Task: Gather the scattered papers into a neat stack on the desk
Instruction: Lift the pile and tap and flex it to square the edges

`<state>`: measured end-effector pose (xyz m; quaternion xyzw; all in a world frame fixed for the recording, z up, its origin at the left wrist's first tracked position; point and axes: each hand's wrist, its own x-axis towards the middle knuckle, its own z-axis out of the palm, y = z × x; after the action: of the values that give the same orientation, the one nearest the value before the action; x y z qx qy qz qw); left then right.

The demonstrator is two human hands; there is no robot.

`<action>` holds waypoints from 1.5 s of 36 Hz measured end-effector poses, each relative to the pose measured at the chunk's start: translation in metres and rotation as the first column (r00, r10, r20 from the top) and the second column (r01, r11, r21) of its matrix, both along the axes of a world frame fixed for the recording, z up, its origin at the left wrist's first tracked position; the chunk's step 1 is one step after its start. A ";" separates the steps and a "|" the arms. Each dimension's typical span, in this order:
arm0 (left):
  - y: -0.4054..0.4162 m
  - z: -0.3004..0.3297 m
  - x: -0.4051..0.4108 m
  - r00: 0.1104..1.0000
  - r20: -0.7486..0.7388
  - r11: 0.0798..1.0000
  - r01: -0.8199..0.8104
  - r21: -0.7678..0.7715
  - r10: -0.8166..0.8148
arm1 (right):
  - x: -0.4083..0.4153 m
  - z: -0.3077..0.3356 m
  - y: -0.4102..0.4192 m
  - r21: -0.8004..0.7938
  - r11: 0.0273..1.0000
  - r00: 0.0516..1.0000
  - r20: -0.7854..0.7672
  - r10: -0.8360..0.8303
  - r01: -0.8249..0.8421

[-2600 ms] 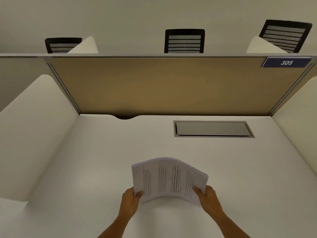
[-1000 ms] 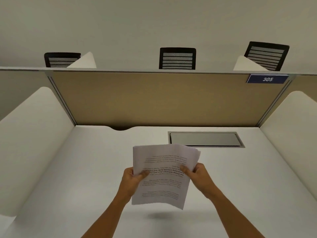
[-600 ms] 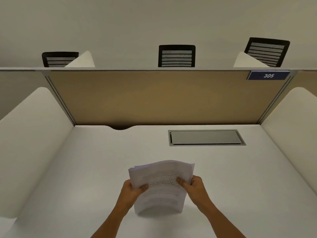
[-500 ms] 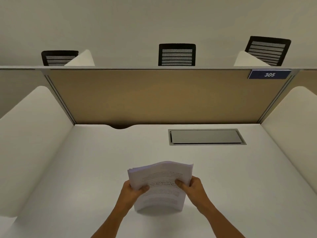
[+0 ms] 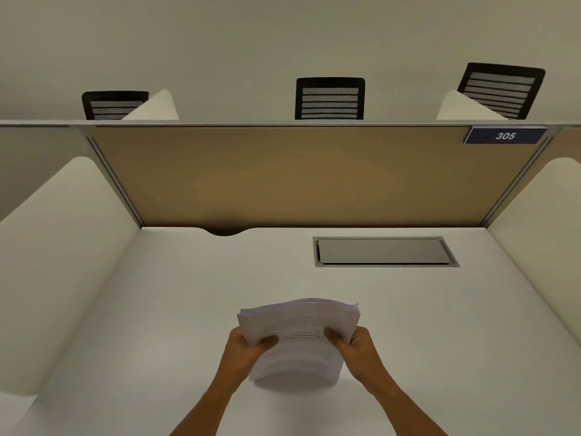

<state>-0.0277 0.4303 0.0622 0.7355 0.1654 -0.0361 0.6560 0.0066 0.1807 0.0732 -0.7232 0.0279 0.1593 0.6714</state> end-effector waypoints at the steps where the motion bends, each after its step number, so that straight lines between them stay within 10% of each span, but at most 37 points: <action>1: -0.001 -0.001 -0.001 1.000 -0.007 1.000 0.010 0.003 -0.010 | -0.001 -0.002 0.000 -0.002 1.000 1.000 -0.010 0.001 -0.001; 54: -0.017 -0.030 -0.014 0.996 -0.091 0.998 0.010 -0.057 -0.015 | -0.006 -0.040 -0.013 -0.071 0.997 0.996 -0.075 0.038 -0.043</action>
<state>-0.0416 0.4133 0.0319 0.7154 0.1895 -0.0784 0.6680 0.0008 0.1676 0.0334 -0.7412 0.0437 0.1983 0.6398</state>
